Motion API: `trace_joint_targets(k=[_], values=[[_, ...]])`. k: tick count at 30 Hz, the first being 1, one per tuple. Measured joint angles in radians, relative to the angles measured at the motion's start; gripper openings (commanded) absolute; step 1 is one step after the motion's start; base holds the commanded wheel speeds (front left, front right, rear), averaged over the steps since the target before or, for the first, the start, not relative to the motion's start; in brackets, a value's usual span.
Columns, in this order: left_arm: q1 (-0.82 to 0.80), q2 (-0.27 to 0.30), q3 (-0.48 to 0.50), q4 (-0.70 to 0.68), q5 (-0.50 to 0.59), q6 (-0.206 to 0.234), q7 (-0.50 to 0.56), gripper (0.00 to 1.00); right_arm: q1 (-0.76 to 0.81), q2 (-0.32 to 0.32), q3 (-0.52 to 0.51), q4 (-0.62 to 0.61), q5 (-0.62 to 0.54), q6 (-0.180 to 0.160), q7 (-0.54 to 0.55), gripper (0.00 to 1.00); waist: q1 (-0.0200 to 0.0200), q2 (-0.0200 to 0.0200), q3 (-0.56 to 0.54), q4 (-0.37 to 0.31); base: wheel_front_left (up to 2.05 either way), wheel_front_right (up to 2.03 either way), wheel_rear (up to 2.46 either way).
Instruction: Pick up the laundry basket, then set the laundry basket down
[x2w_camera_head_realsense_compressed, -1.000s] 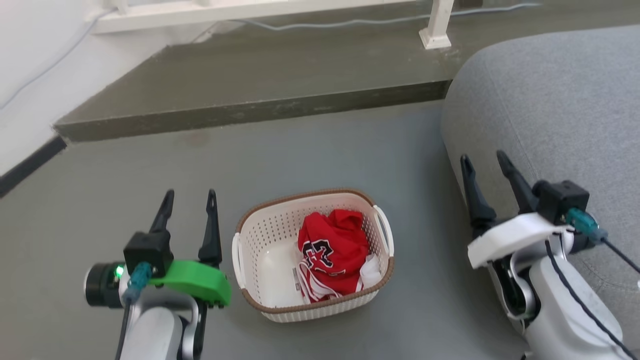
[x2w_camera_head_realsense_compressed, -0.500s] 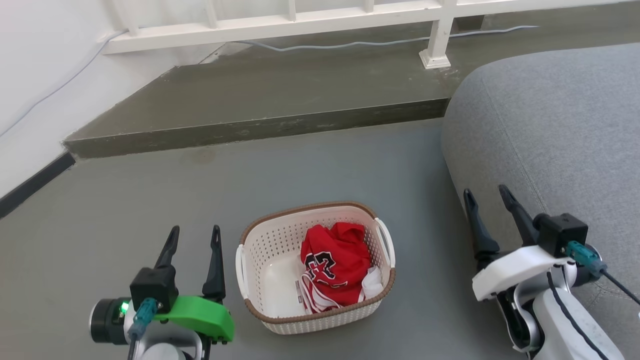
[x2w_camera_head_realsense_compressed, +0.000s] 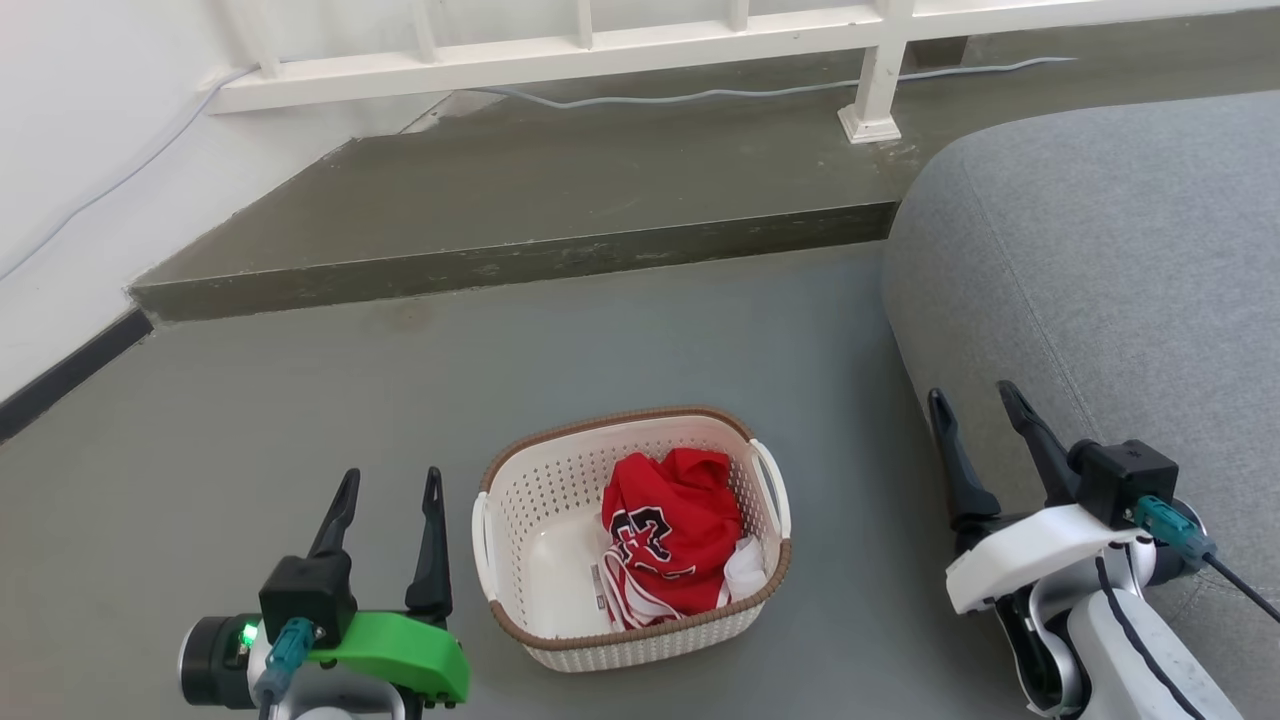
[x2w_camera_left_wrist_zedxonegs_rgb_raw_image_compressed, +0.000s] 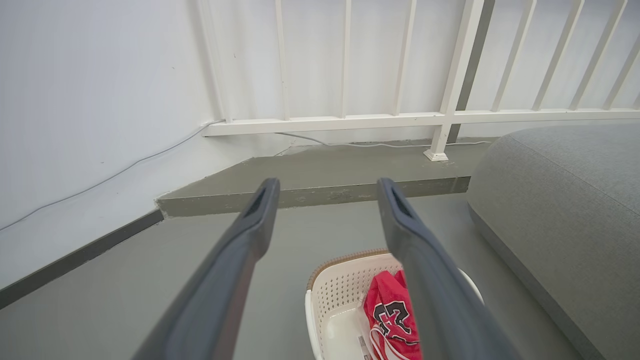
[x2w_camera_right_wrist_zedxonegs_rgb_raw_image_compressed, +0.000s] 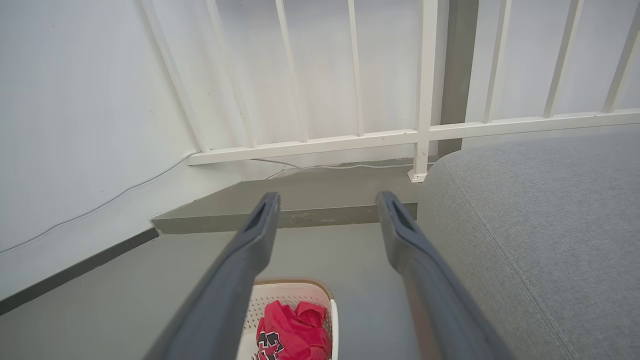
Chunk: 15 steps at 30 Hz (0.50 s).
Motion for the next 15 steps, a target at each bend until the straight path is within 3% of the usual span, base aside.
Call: trace_joint_targets(k=[6, 7, 15], values=[[0.008, 0.0, 0.001, -0.015, 0.008, 0.0, 0.0, 1.0, 0.014, 0.0, -0.009, -0.009, -0.006, 0.001, 0.0, 1.0, 0.0, 0.0, 0.001, 0.0, 0.0, 0.0, 0.0], [0.008, -0.001, 0.0, -0.011, 0.008, 0.0, 0.001, 0.0, 0.015, 0.001, -0.009, -0.003, -0.006, 0.001, 0.0, 0.0, 0.0, 0.0, 0.001, 0.0, 0.0, 0.0, 0.0], [0.035, -0.008, -0.003, 0.012, -0.021, -0.005, 0.005, 0.0, 0.054, 0.016, -0.019, 0.025, 0.018, 0.002, 0.003, 0.0, 0.0, 0.0, 0.001, 0.002, 0.0, 0.0, 0.0]])
